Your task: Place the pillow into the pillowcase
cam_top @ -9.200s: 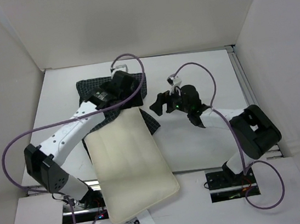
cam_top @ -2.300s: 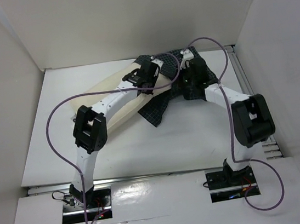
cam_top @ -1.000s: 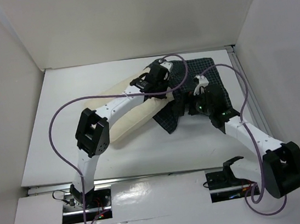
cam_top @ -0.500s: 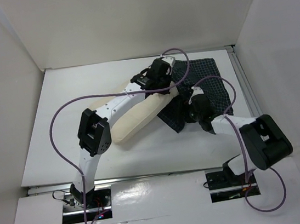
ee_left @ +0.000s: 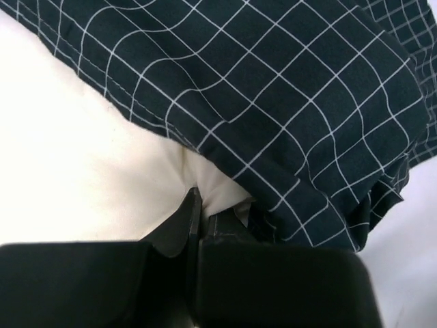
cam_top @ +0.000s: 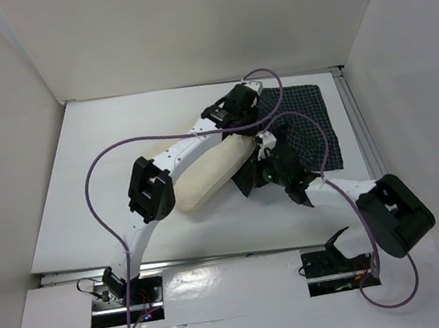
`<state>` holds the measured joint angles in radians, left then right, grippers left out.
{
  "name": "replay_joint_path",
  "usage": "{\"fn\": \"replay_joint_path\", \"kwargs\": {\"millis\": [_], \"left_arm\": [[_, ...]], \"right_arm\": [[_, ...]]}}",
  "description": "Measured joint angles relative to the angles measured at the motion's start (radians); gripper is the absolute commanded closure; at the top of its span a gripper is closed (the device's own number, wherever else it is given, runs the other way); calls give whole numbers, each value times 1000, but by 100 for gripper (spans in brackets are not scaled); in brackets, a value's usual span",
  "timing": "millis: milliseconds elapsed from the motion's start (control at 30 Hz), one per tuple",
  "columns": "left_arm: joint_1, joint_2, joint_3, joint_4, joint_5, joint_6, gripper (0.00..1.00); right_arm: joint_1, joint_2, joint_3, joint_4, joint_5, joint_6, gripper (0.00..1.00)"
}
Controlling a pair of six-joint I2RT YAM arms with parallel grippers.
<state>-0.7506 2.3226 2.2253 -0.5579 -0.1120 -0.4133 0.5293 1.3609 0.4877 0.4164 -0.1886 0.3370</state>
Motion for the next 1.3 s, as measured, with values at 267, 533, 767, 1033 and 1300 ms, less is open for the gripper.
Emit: {"fn": "replay_joint_path", "kwargs": {"millis": [267,533,767,1033,1300], "left_arm": [[-47,13,21,-51,14,-37,100],[-54,29,27,-174,22,-60,100],[-51,34,6,-238,20,-64,100],[-44,-47,-147,-83,3,-42,4],[-32,-382,-473,-48,-79,-61,0]], "right_arm": [[51,-49,-91,104,-162,-61,100],[230,89,-37,119,-241,-203,100],[279,183,43,32,-285,-296,100],[374,-40,47,-177,-281,-293,0],[368,-367,84,-372,-85,-249,0]]}}
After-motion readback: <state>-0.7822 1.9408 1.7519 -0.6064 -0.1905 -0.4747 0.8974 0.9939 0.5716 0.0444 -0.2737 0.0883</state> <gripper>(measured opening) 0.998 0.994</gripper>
